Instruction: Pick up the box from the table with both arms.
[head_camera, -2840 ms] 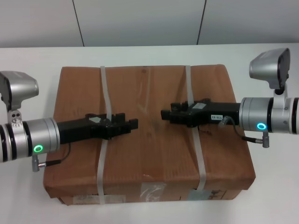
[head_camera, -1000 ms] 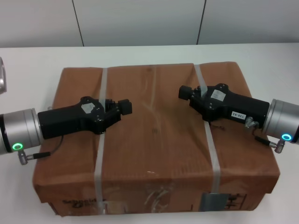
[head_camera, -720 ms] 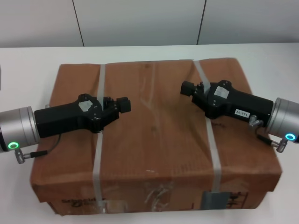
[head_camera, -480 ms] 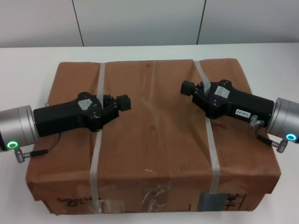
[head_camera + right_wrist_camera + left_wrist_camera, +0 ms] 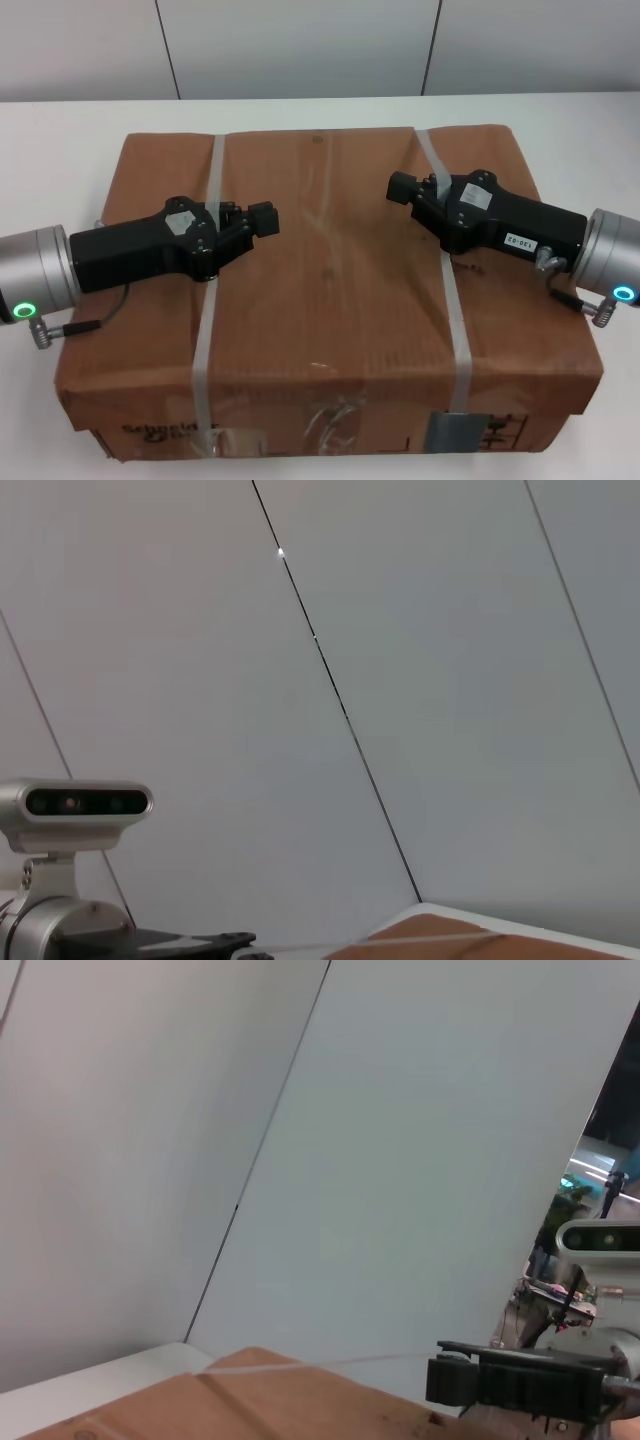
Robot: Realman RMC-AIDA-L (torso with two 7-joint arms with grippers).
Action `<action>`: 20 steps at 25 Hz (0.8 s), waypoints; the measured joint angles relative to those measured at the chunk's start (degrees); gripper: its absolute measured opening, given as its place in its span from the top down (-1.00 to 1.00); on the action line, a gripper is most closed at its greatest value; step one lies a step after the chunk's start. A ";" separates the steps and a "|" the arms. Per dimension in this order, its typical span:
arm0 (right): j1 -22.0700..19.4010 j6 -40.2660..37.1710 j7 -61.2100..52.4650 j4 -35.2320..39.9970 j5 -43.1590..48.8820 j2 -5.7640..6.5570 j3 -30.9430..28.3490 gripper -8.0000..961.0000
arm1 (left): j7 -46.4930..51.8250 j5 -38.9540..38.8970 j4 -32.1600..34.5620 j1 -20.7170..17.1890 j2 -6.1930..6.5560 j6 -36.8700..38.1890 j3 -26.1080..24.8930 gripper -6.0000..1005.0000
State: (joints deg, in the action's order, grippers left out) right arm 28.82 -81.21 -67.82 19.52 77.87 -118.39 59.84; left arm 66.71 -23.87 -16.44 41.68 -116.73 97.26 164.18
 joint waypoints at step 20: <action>-0.22 -0.39 0.04 -0.01 -0.53 0.00 0.01 0.96 | -0.19 -0.05 -0.08 -0.11 -0.04 0.07 0.00 0.83</action>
State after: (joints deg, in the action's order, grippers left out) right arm 28.61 -81.59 -67.78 19.51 77.34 -118.38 59.85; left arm 66.52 -23.92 -16.52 41.57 -116.77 97.33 164.18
